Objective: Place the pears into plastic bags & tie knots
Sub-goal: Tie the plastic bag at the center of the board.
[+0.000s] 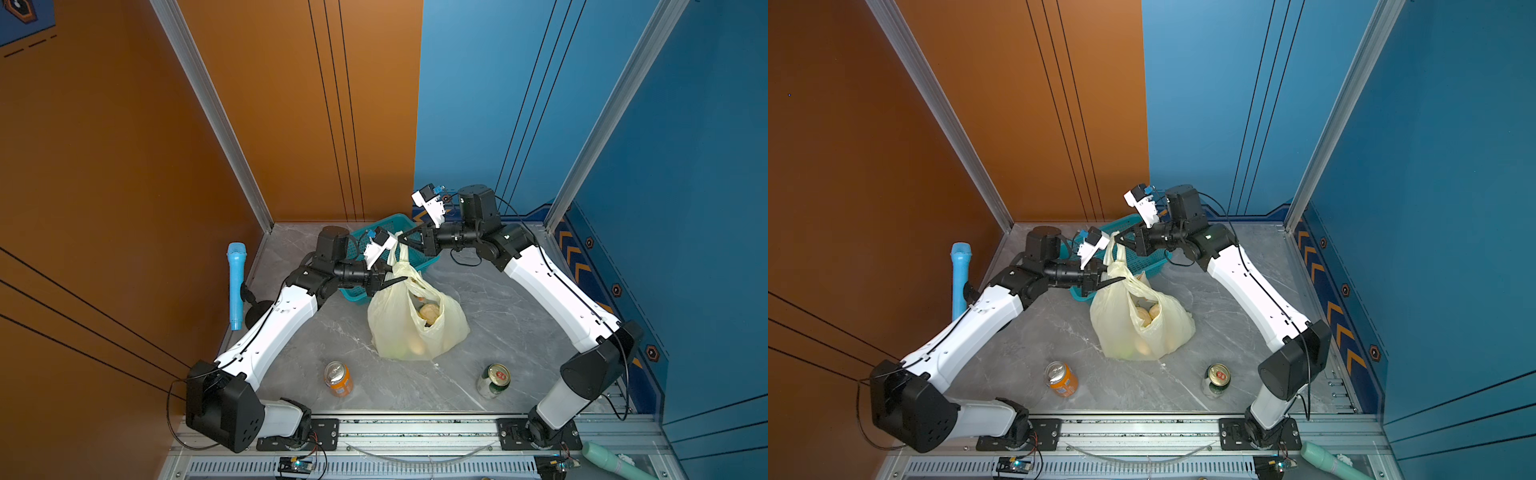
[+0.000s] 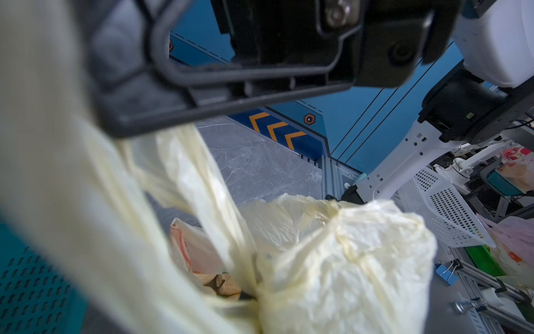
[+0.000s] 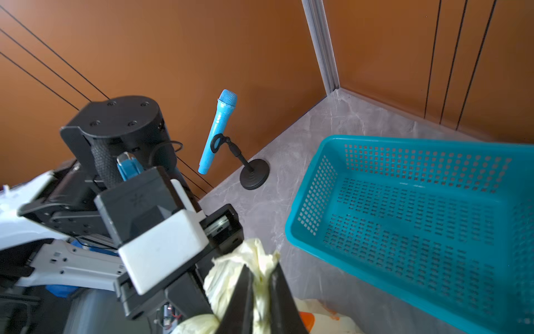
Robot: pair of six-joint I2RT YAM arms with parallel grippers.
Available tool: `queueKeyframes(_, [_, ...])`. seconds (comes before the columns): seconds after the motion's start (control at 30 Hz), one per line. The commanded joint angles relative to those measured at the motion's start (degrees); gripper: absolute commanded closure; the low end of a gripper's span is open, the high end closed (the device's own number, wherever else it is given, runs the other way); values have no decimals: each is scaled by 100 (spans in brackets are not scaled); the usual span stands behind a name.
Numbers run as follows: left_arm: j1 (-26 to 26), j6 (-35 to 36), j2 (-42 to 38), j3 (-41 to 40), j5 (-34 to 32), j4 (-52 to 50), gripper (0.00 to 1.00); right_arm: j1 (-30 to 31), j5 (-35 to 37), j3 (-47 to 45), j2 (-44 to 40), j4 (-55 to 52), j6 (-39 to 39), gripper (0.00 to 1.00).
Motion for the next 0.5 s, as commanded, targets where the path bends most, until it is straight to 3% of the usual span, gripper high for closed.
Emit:
queueKeyframes(0.0, [89, -144, -153, -148, -78, 196, 93, -105, 417, -239, -437, 138, 340, 99])
queueKeyframes(0.23, [249, -469, -105, -460, 22, 648, 88, -234, 1590, -982, -1256, -68, 507, 100])
queueKeyframes(0.4, [245, -589, -42, -569, 51, 796, 100, -144, 2218, -1272, -1726, -562, 539, 100])
queueKeyframes(0.47, [254, -602, -15, -559, 12, 777, 100, 46, 2646, -1314, -1912, -1018, 524, 100])
